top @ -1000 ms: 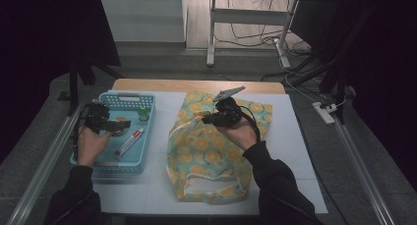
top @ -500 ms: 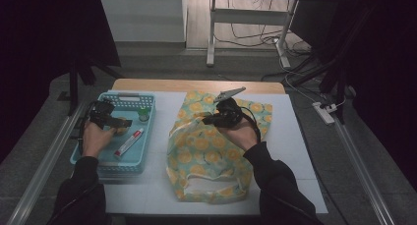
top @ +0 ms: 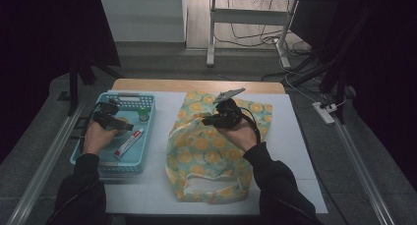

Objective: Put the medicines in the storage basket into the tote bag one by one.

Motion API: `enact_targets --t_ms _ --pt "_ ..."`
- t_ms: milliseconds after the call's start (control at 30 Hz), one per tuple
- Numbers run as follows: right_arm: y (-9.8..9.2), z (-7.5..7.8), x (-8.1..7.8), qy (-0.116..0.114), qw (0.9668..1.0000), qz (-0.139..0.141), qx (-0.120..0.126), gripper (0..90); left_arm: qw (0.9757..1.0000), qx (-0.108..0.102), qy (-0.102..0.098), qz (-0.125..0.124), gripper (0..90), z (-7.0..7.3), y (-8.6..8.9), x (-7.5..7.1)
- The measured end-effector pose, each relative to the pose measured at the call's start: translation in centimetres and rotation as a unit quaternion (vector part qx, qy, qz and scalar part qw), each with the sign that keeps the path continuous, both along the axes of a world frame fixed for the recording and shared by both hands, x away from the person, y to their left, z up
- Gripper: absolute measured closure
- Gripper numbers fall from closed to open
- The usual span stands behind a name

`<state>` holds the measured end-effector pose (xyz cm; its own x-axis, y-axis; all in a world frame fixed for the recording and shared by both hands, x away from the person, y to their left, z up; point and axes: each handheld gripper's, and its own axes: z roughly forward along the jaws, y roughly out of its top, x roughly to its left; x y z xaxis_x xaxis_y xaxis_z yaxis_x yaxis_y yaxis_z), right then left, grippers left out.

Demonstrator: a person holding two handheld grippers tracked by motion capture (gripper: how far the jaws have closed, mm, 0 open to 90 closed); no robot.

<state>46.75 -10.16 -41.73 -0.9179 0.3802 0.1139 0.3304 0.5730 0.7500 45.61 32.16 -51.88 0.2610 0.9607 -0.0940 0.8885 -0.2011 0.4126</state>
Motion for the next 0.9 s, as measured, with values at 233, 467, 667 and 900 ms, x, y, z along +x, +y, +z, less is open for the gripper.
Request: enact_targets --t_ms 233,467,667,900 --pt "0.0 -0.1 0.0 0.001 1.0000 0.000 0.001 90.0 0.9999 0.012 0.011 -0.001 14.8 0.1 0.1 -0.1" --pt "-0.2 -0.2 0.0 0.001 1.0000 -0.003 0.001 90.0 0.9997 0.005 0.025 0.005 20.1 0.2 0.1 -0.1" --pt "-0.3 -0.2 0.1 0.002 1.0000 -0.005 0.002 90.0 0.9996 -0.006 0.025 0.010 20.3 0.5 0.4 -0.1" --pt "-0.5 -0.1 0.1 0.000 1.0000 -0.007 0.003 90.0 0.9997 -0.019 0.003 0.013 20.4 1.2 0.6 -0.6"
